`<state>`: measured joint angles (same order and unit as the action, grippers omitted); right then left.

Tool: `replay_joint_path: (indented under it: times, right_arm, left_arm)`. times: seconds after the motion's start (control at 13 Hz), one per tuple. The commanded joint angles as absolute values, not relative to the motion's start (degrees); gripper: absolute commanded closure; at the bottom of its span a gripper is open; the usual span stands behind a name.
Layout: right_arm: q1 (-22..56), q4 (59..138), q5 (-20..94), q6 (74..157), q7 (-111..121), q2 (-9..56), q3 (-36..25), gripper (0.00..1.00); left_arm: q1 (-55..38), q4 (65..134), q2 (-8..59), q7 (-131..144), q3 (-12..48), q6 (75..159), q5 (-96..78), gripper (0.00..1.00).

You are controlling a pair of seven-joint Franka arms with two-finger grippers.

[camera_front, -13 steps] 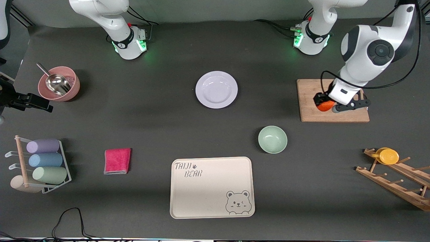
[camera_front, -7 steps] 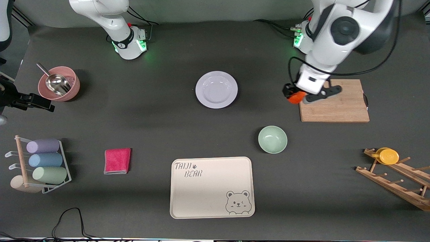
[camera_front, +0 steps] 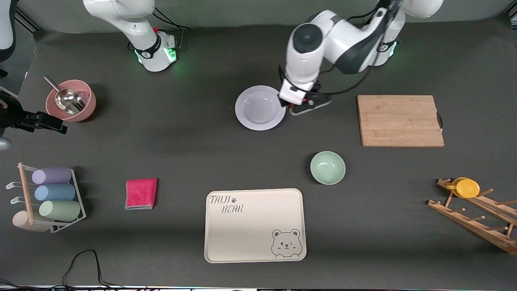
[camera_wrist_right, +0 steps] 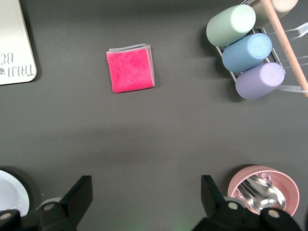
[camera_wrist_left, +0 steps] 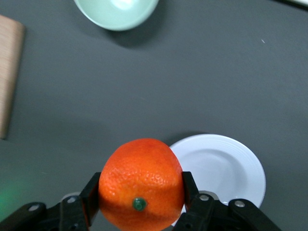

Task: Place orange and plate with both arms
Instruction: 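Carry the orange with the left gripper over the white plate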

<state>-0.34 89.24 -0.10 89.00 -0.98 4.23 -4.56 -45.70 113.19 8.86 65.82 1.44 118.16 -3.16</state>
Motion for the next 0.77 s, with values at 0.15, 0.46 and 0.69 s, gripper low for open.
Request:
replay_joint_path:
  times: [0.15, 0.46, 0.69]
  right_arm:
    - [0.09, 91.75, 0.35, 88.77, -2.72, 2.11, -4.57, 0.0]
    - [0.44, 97.28, 3.23, 91.31, -2.64, -1.39, -4.48, 0.0]
    - [1.92, 105.44, 7.8, 94.83, -2.81, -6.23, -4.22, 0.0]
  left_arm:
    - [-55.35, 109.07, 18.35, 74.87, 0.35, 126.89, -2.99, 0.68]
    - [-59.32, 109.07, 24.94, 75.67, 0.35, 133.4, -2.55, 0.68]
    - [-60.56, 108.98, 28.73, 75.59, 0.35, 136.4, -2.37, 0.66]
